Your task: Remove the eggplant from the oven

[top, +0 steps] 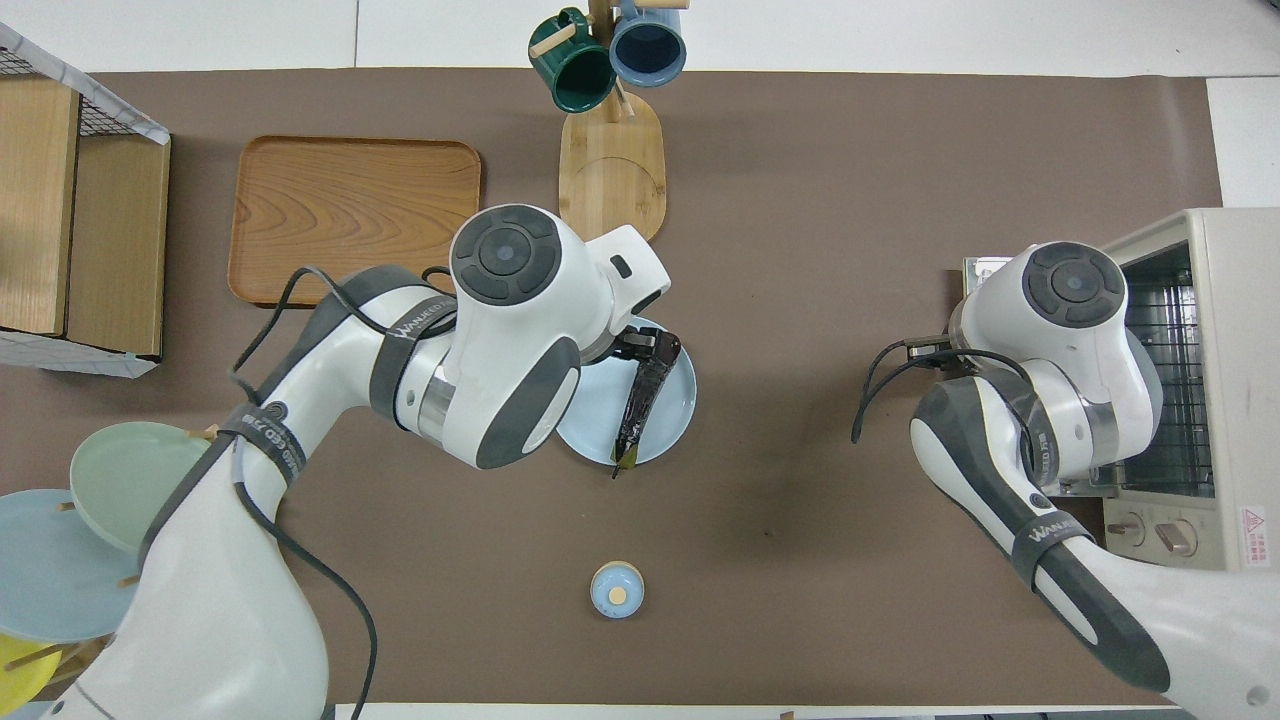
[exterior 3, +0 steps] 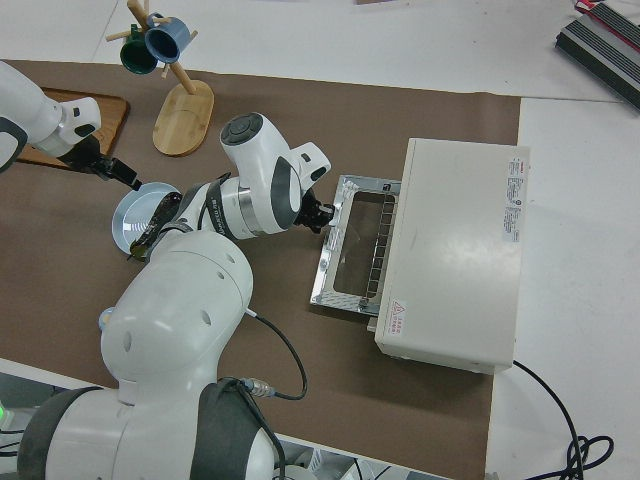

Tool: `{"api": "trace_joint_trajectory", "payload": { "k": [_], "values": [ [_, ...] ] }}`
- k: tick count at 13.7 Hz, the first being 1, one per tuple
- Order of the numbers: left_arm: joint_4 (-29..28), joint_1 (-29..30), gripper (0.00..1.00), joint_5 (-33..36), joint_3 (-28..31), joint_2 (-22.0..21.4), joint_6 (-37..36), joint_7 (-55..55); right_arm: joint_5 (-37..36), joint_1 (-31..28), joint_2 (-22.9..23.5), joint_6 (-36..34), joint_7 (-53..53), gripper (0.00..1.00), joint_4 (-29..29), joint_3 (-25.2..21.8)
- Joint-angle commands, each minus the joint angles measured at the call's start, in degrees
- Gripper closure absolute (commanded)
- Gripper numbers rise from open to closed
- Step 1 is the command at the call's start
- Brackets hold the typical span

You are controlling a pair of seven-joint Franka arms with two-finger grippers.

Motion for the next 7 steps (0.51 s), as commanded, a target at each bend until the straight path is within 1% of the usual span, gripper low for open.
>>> {"api": "trace_joint_trajectory", "payload": {
  "k": [1,3,5,7],
  "values": [
    [-0.67,-1.64,0.00,0.21,1.16,1.62,2.78,1.06,-2.91,-0.95,-2.26,2.11,-1.24,1.00,-3.08,0.86],
    [-1.81,-2.25,0.00,0.21,1.07,2.58,4.01,1.07,-6.07,-1.38,-2.35,2.11,-1.60,1.00,-3.08,0.86],
    [-4.61,-3.04,0.00,0.21,1.16,2.59,7.43,0.98,-7.66,-1.65,-2.26,2.02,-1.69,1.00,-3.08,0.86],
    [-6.29,-3.31,0.00,0.21,1.16,2.76,9.37,1.06,-9.07,-1.56,-2.26,1.58,-1.77,1.00,-2.90,0.86]
  ]
}}
